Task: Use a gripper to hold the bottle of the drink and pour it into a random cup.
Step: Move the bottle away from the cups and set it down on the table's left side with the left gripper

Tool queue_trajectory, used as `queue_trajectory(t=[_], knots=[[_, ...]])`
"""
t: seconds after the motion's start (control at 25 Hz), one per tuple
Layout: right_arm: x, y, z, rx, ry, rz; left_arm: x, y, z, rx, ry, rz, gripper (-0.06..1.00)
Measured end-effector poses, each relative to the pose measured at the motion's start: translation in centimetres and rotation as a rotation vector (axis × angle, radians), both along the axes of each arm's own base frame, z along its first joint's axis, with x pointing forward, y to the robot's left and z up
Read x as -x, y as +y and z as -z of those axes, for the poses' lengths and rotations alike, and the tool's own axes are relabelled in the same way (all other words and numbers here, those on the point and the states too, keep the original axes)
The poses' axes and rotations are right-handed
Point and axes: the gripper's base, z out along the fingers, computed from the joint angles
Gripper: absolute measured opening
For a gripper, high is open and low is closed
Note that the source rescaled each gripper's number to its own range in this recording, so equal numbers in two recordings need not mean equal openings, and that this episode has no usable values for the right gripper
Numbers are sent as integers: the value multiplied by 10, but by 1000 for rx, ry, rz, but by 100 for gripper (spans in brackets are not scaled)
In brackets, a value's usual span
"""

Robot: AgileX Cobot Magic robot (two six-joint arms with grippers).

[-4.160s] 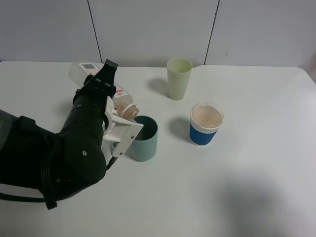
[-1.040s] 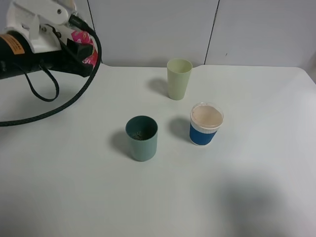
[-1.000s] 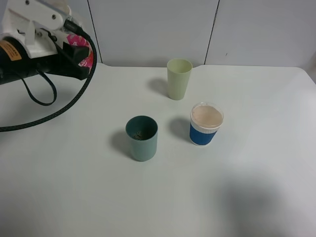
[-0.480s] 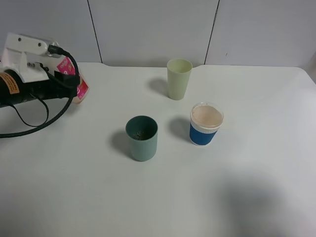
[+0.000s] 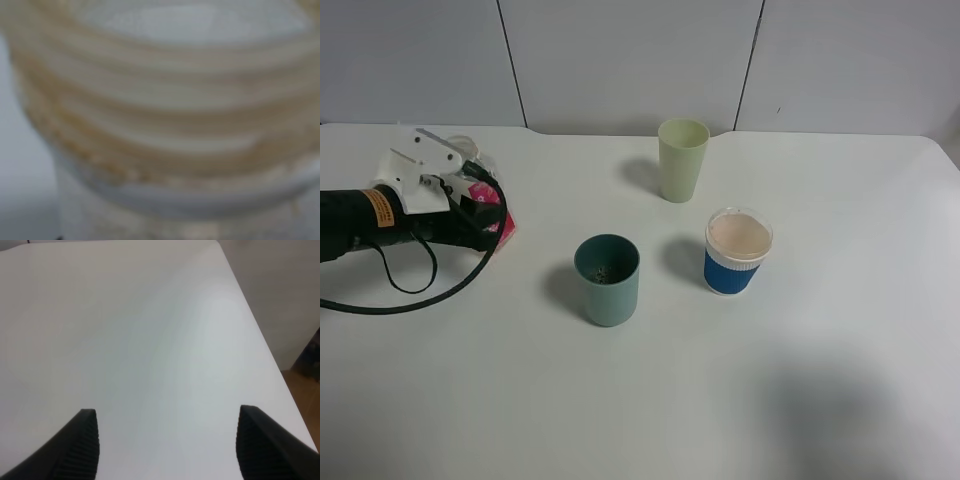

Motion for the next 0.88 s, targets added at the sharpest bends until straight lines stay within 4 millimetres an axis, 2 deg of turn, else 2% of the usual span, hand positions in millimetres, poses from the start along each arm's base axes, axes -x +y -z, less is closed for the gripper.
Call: queue_trajectory(t=[0.16, 0.4, 0.88], knots=[[0, 0, 0, 0, 0, 0, 1, -2, 4, -39, -11, 56, 0], [0, 0, 0, 0, 0, 0, 0, -6, 5, -6, -48, 92, 0], [0, 0, 0, 0, 0, 0, 1, -5, 10, -38, -16, 93, 0]])
